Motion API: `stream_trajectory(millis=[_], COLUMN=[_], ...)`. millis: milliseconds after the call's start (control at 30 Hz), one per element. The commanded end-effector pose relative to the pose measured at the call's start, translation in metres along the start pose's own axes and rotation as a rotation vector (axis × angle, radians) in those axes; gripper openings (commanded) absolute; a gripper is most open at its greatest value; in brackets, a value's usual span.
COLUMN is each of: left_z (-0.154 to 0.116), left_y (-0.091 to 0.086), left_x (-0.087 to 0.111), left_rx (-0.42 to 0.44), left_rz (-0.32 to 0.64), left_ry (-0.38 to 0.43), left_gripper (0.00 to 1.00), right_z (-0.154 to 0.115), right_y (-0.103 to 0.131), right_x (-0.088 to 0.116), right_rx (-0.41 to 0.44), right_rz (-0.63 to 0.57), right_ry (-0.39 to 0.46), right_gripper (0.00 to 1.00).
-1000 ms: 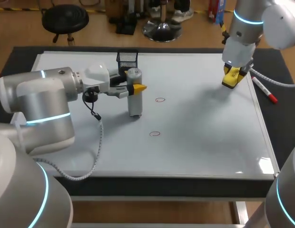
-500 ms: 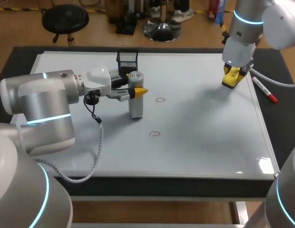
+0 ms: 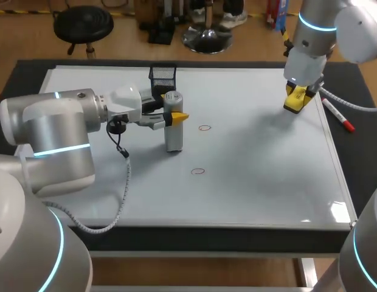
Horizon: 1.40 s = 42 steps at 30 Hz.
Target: Pick up the inspection probe, press it on each red-marked spot on the whiteboard one by one, put down the probe, pick up the eraser, and wipe off all the red marks.
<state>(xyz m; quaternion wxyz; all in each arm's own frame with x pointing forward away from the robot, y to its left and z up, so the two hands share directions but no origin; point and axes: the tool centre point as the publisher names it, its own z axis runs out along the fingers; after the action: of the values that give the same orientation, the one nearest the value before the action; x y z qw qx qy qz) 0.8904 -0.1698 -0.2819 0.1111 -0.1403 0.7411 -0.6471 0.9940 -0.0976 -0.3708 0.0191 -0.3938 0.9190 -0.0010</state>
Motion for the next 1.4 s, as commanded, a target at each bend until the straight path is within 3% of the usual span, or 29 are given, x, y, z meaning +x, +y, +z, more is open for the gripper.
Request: stream_trajectory(millis=[33, 567, 933, 1400], left_z=[0.001, -0.003, -0.045, -0.118], left_y=[0.003, -0.005, -0.03, -0.034], left_x=[0.001, 0.001, -0.002, -0.011], left_rx=[0.004, 0.006, 0.045, 0.044], left_rz=[0.003, 0.006, 0.022, 0.042], left_ry=[-0.003, -0.014, -0.096, -0.223], left_gripper=[0.0, 0.0, 0.0, 0.0], right_z=[-0.001, -0.001, -0.001, -0.001], right_y=[0.0, 0.0, 0.0, 0.0], right_x=[0.0, 0.0, 0.0, 0.0], right_rx=[0.002, 0.002, 0.002, 0.002], right_rz=[-0.001, -0.001, -0.001, -0.001], right_ry=[0.003, 0.003, 0.003, 0.003], right_gripper=[0.0, 0.0, 0.0, 0.0])
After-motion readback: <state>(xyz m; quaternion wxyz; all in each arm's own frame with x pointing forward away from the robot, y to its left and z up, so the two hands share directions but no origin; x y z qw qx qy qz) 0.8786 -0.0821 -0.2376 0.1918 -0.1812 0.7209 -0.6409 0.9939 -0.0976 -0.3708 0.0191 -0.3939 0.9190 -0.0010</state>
